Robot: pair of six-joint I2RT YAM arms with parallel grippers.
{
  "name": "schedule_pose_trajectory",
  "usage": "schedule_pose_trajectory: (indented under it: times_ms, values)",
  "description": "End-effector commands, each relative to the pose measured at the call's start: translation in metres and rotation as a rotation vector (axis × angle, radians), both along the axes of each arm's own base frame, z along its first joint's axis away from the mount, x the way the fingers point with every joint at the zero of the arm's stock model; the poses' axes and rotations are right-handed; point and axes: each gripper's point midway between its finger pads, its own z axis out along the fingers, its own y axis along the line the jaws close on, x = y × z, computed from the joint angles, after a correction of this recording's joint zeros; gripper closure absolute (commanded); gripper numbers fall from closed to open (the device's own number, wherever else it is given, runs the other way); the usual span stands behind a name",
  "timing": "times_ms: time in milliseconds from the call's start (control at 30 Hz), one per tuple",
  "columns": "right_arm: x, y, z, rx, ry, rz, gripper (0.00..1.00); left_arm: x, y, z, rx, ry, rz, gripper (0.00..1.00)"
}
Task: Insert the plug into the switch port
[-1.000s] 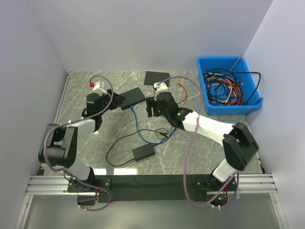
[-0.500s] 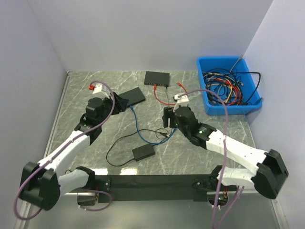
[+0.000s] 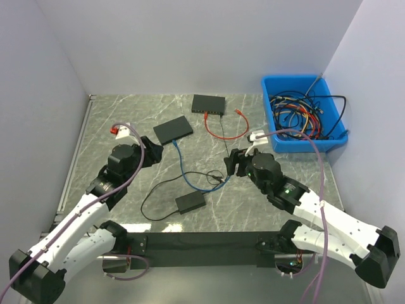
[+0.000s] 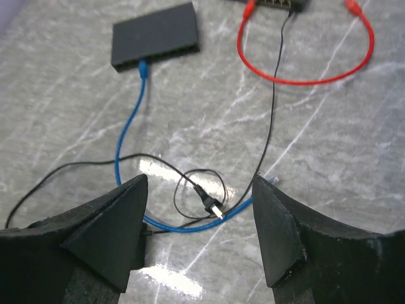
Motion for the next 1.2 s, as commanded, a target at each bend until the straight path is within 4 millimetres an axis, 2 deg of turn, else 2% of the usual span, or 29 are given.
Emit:
schedule_pose_trajectory:
  times_ms: [0,233,467,500,567,633,733,767,833,933,967,1000,1067,1100,1133,1167]
  values:
    - [0.0,-0.001,0.03,0.005,-0.057,0.007,0.27,-0.004,0.009,0.0,0.033,0.0,0.046,0.38]
    - [-0.01,-0.009,0.046,0.074,-0.105,0.012,0.26,-0.012,0.021,-0.01,0.051,-0.01,0.105,0.38]
    - [-0.006,-0.013,0.035,0.052,-0.087,-0.024,0.26,-0.007,0.065,-0.021,0.096,-0.035,0.352,0.34]
    - [-0.006,-0.013,0.033,0.051,-0.085,-0.026,0.26,-0.007,0.075,-0.028,0.12,-0.034,0.405,0.34]
    - [-0.006,-0.013,0.031,0.044,-0.08,-0.026,0.26,-0.004,0.082,-0.028,0.133,-0.062,0.447,0.33]
    - [-0.005,-0.012,0.03,0.046,-0.081,-0.024,0.26,-0.006,0.103,-0.039,0.165,-0.066,0.566,0.32]
    - [-0.005,-0.012,0.029,0.041,-0.075,-0.026,0.26,-0.01,0.122,-0.054,0.241,-0.056,0.663,0.29]
    - [-0.005,-0.012,0.028,0.04,-0.074,-0.026,0.26,-0.007,0.123,-0.049,0.219,-0.085,0.687,0.28]
    - [-0.005,-0.012,0.026,0.038,-0.072,-0.026,0.26,-0.007,0.128,-0.061,0.261,-0.085,0.705,0.28]
    - [-0.004,-0.011,0.026,0.038,-0.072,-0.024,0.26,-0.003,0.135,-0.06,0.303,-0.112,0.747,0.28]
    - [-0.004,-0.011,0.025,0.037,-0.071,-0.024,0.26,-0.007,0.141,-0.072,0.371,-0.103,0.741,0.23]
    - [-0.004,-0.011,0.026,0.038,-0.072,-0.023,0.26,0.0,0.138,-0.061,0.313,-0.173,0.743,0.21]
    - [-0.004,-0.01,0.025,0.037,-0.069,-0.021,0.26,0.004,0.14,-0.082,0.35,-0.168,0.695,0.16]
    - [-0.005,-0.01,0.025,0.038,-0.07,-0.018,0.26,0.009,0.141,-0.082,0.321,-0.184,0.693,0.15]
    - [-0.004,-0.01,0.024,0.034,-0.067,-0.02,0.26,0.012,0.153,-0.09,0.334,-0.164,0.718,0.17]
    - [-0.005,-0.01,0.025,0.037,-0.068,-0.022,0.26,0.017,0.149,-0.09,0.331,-0.139,0.699,0.18]
